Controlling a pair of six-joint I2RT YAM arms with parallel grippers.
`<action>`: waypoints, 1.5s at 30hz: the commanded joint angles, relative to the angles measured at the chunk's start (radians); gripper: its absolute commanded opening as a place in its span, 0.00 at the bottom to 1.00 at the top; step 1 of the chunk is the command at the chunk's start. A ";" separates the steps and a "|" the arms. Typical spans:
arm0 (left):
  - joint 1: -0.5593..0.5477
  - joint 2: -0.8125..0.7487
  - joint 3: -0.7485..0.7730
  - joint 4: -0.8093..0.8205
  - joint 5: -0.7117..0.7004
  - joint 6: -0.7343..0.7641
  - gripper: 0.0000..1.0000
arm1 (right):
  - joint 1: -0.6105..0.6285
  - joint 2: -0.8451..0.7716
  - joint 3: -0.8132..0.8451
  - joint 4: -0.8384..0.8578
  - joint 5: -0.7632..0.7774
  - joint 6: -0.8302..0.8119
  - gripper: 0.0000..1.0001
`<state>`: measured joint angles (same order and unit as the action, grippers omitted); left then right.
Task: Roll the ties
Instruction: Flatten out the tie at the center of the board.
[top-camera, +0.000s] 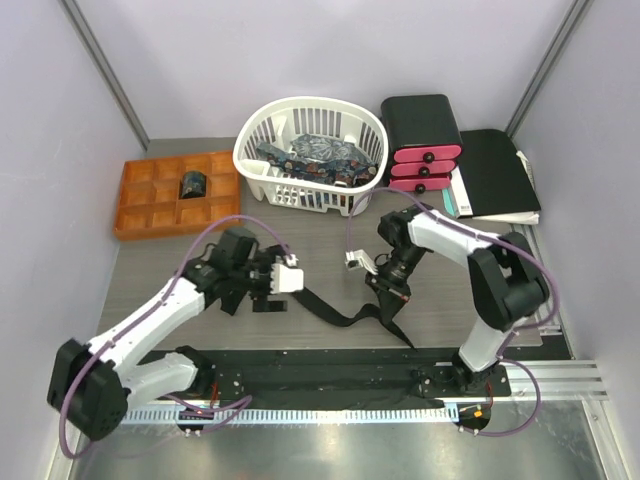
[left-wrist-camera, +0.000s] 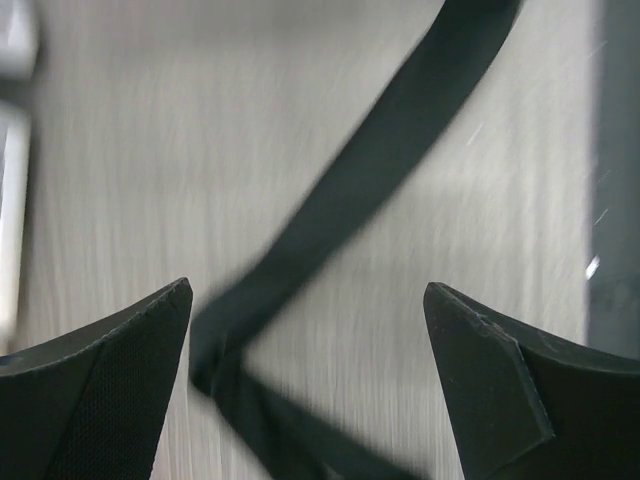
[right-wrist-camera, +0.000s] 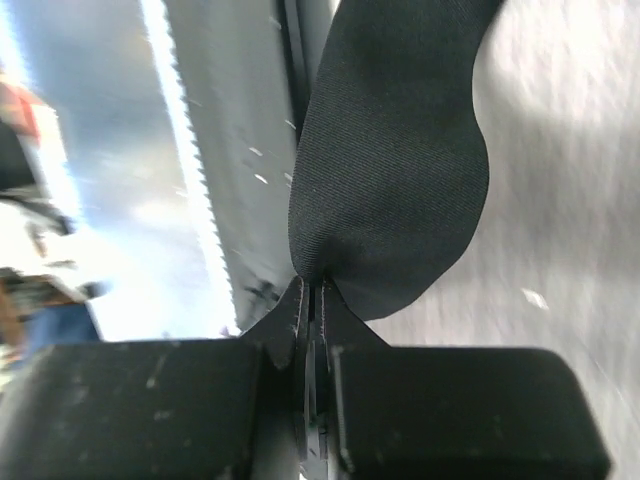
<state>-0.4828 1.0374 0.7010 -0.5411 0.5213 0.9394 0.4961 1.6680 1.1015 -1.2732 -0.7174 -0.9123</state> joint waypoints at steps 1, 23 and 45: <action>-0.190 0.116 0.074 0.174 0.071 -0.101 0.95 | -0.031 0.123 0.084 -0.198 -0.232 -0.120 0.01; -0.455 0.627 0.262 0.345 0.035 -0.384 0.22 | -0.218 0.433 0.219 -0.233 -0.125 -0.146 0.08; -0.264 0.911 0.515 0.191 0.220 -1.022 0.00 | -0.378 -0.051 -0.023 0.245 0.064 0.066 0.67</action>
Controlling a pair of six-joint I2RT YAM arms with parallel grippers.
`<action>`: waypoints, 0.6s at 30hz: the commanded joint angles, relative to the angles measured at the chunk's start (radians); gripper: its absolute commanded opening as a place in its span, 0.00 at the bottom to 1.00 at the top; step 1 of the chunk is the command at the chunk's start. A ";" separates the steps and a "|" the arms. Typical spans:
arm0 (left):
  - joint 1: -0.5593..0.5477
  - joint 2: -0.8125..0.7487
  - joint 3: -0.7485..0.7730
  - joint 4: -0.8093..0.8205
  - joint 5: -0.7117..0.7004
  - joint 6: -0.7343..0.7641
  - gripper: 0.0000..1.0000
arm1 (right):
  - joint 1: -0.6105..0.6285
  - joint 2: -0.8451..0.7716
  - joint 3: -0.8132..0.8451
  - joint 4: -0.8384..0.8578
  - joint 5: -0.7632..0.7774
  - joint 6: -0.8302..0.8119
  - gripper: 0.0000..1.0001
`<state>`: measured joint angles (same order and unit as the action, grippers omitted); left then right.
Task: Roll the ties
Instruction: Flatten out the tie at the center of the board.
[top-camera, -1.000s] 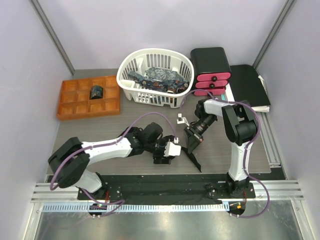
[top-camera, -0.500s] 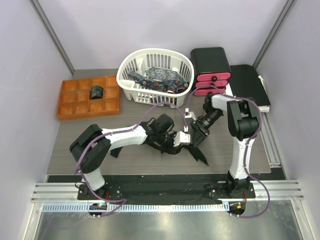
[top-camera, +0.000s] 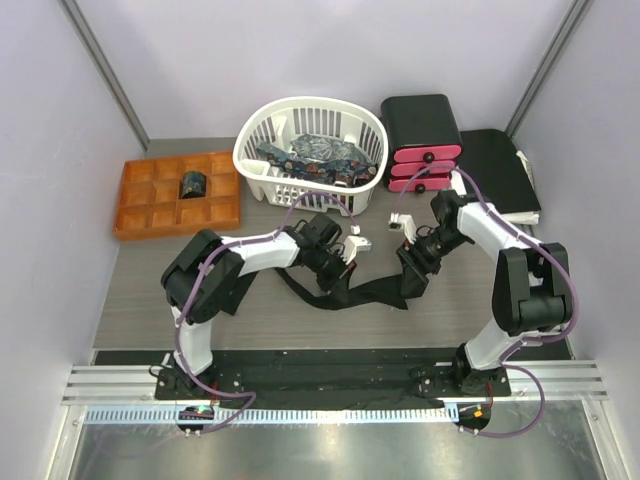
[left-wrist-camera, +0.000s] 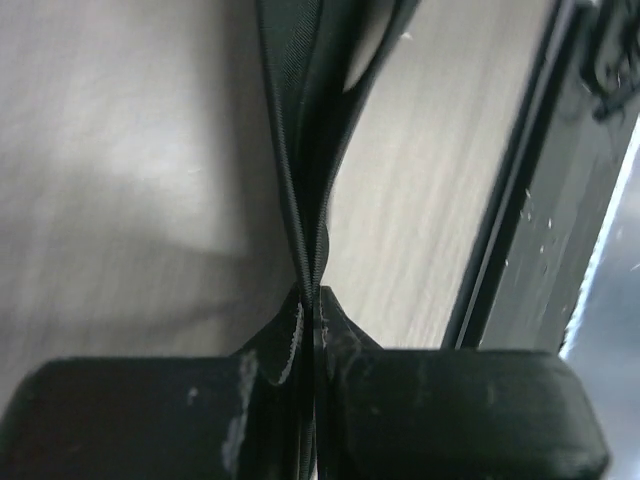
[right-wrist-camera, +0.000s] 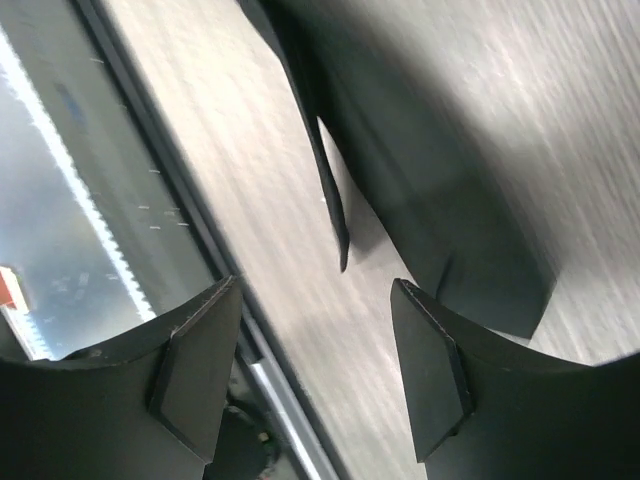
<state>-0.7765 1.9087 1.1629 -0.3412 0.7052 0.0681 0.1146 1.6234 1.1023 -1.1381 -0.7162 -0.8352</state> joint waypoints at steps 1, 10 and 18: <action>0.032 0.049 0.066 -0.018 0.028 -0.162 0.00 | 0.008 -0.016 -0.028 0.129 0.067 -0.002 0.67; 0.051 0.052 0.124 -0.093 0.013 -0.183 0.30 | 0.109 -0.039 -0.128 0.395 0.224 0.102 0.66; 0.138 -0.197 0.037 -0.169 -0.055 -0.094 0.63 | 0.125 0.004 -0.206 0.518 0.461 0.166 0.43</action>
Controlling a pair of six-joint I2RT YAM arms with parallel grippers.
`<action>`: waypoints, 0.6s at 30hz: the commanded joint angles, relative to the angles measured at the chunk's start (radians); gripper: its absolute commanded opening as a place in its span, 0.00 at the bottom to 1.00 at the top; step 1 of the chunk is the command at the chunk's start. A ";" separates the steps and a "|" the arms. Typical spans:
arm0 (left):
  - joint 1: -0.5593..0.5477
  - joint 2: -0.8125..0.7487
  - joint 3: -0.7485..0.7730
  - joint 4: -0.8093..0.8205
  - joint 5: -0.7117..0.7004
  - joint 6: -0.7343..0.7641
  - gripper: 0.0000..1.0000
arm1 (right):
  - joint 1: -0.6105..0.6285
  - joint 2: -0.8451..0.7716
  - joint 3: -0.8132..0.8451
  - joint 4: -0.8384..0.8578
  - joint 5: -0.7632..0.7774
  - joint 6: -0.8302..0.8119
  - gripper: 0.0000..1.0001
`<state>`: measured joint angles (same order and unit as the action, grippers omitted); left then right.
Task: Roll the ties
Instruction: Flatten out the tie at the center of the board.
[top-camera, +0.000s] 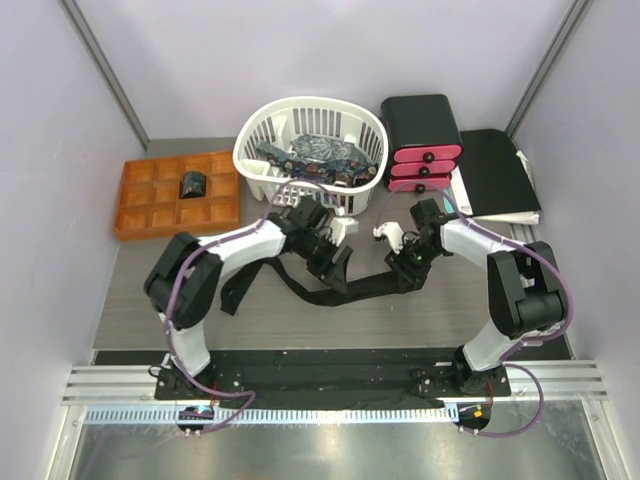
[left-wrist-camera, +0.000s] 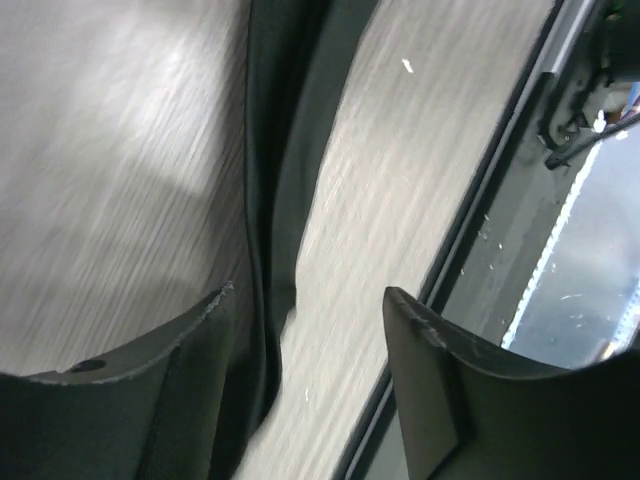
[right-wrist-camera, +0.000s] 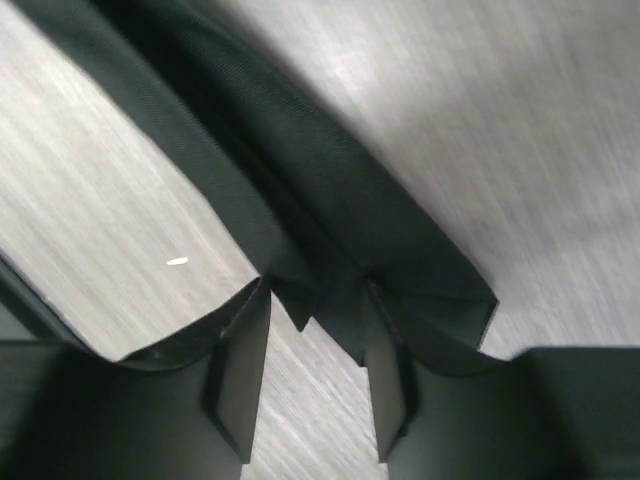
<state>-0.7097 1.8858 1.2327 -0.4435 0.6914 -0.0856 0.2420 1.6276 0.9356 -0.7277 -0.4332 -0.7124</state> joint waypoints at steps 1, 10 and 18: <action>0.088 -0.206 -0.044 -0.113 -0.061 0.075 0.67 | -0.006 -0.008 -0.066 0.119 0.198 0.051 0.38; 0.286 -0.499 -0.168 -0.524 -0.424 0.631 0.79 | -0.066 -0.072 -0.149 0.076 0.370 0.085 0.24; 0.420 -0.599 -0.352 -0.626 -0.644 0.716 0.90 | -0.173 -0.084 -0.132 -0.055 0.426 0.051 0.16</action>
<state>-0.3313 1.3346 0.9489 -0.9737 0.2108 0.5377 0.1162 1.5185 0.8272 -0.6666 -0.1066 -0.6331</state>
